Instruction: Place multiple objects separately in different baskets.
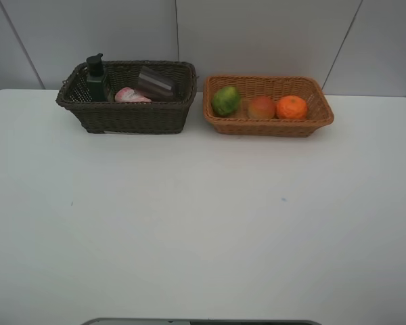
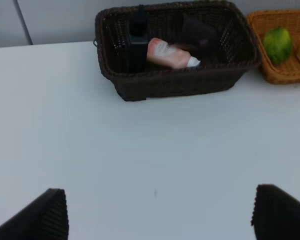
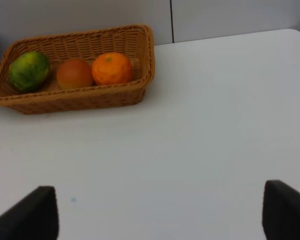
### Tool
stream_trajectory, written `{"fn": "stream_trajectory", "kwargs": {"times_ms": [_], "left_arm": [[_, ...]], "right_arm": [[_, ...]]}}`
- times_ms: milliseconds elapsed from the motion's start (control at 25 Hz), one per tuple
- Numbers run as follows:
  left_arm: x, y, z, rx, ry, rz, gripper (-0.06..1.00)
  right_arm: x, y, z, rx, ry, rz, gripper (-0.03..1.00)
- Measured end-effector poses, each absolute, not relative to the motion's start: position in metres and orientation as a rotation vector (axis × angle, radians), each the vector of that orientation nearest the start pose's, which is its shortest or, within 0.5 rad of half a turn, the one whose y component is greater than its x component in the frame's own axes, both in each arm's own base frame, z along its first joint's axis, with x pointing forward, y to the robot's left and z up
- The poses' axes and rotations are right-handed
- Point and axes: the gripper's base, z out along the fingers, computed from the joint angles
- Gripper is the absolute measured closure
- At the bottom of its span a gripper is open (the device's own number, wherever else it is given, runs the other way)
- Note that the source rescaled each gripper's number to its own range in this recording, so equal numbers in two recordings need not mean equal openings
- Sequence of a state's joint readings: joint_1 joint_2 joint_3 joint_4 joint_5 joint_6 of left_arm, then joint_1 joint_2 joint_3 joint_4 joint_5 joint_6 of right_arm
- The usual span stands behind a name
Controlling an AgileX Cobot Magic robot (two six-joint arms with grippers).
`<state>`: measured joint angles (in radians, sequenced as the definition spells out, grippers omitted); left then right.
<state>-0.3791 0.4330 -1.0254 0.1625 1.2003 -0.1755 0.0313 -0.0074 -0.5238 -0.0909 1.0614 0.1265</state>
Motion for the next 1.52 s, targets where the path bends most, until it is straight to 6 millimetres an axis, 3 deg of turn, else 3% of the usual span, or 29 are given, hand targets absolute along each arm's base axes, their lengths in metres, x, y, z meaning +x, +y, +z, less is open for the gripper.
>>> {"fn": "stream_trajectory", "kwargs": {"times_ms": [200,360,720,1240,1520], "left_arm": [[-0.014,0.02,0.365,0.208,2.001,-0.145,-0.01],[-0.03,0.023,0.331,0.218,1.969,-0.184,-0.01],[-0.009,0.007,0.282,0.32,2.034,-0.235,-0.01],[-0.006,0.003,0.278,0.333,2.019,-0.238,-0.01],[-0.007,0.002,0.278,0.123,2.035,-0.109,-0.01]], "right_arm": [[-0.009,-0.007,0.284,0.102,2.008,-0.007,0.2],[-0.009,-0.007,0.284,0.102,2.008,-0.007,0.2],[-0.009,-0.007,0.284,0.102,2.008,-0.007,0.2],[-0.009,-0.007,0.284,0.102,2.008,-0.007,0.2],[-0.009,-0.007,0.284,0.102,2.008,-0.007,0.2]]}}
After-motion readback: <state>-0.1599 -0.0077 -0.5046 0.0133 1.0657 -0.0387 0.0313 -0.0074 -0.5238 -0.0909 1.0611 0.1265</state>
